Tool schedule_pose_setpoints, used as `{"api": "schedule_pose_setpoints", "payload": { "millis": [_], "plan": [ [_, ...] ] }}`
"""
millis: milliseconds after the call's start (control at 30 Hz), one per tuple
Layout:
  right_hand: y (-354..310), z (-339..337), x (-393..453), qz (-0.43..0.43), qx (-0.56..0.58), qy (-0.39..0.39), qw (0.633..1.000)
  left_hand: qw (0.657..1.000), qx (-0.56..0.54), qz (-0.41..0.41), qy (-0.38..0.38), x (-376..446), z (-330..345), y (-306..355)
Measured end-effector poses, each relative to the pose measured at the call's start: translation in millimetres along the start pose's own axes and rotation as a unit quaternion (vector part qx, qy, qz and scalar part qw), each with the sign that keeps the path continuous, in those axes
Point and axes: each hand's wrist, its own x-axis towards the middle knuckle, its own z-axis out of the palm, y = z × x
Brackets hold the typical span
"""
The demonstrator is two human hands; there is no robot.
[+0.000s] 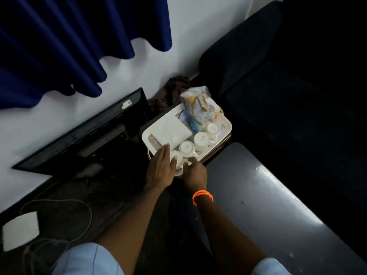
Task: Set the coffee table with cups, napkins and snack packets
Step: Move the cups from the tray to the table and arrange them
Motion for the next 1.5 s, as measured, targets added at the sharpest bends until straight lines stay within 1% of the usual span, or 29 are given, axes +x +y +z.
{"api": "schedule_pose_setpoints", "payload": {
  "millis": [33,67,133,200,333,433,467,533,567,700,767,867,933,1000,1067,1133,1267,1367,1500],
  "plan": [
    [-2,6,6,0.043,0.041,0.016,0.998,0.999,-0.027,-0.018,-0.002,9,4,-6],
    [-2,11,11,0.086,0.058,0.033,0.994,0.998,-0.046,-0.04,-0.016,15,4,-8],
    [-4,15,19,0.164,0.097,0.022,0.981,0.995,-0.057,-0.065,-0.04,28,4,-12],
    [-5,19,24,0.199,0.127,-0.002,0.972,0.993,-0.073,-0.075,-0.046,34,6,-11],
    [3,21,36,0.258,0.149,-0.005,0.955,0.982,-0.115,-0.137,-0.053,46,3,-6],
    [5,19,38,0.316,0.266,-0.02,0.91,0.977,-0.121,-0.165,-0.066,52,5,-2],
    [7,18,38,0.321,0.292,-0.036,0.9,0.974,-0.129,-0.173,-0.069,53,5,-1],
    [8,14,35,0.309,0.311,-0.072,0.896,0.963,-0.161,-0.201,-0.075,51,3,0],
    [8,11,32,0.31,0.314,-0.077,0.894,0.955,-0.185,-0.219,-0.076,47,2,1],
    [8,7,23,0.323,0.363,-0.065,0.872,0.927,-0.261,-0.26,-0.064,31,-3,-2],
    [8,7,15,0.304,0.376,-0.056,0.873,0.916,-0.294,-0.264,-0.065,24,-6,-4],
    [14,-1,2,0.275,0.405,-0.037,0.871,0.901,-0.337,-0.26,-0.09,13,-10,-5],
    [22,-13,-8,0.255,0.408,-0.039,0.876,0.89,-0.37,-0.236,-0.123,5,-10,-2],
    [34,-28,-21,0.235,0.397,-0.04,0.886,0.892,-0.376,-0.191,-0.166,-6,-10,9],
    [53,-45,-33,0.22,0.385,-0.021,0.896,0.906,-0.346,-0.134,-0.204,-17,-5,29],
    [75,-58,-43,0.204,0.368,0.005,0.907,0.921,-0.308,-0.083,-0.224,-24,4,51],
    [145,-88,-67,0.197,0.338,0.072,0.918,0.937,-0.222,0.046,-0.265,-45,46,115],
    [197,-107,-91,0.214,0.359,0.116,0.901,0.935,-0.161,0.129,-0.289,-69,88,156],
    [256,-126,-133,0.262,0.384,0.191,0.864,0.908,-0.128,0.204,-0.344,-109,145,194]
  ]
}}
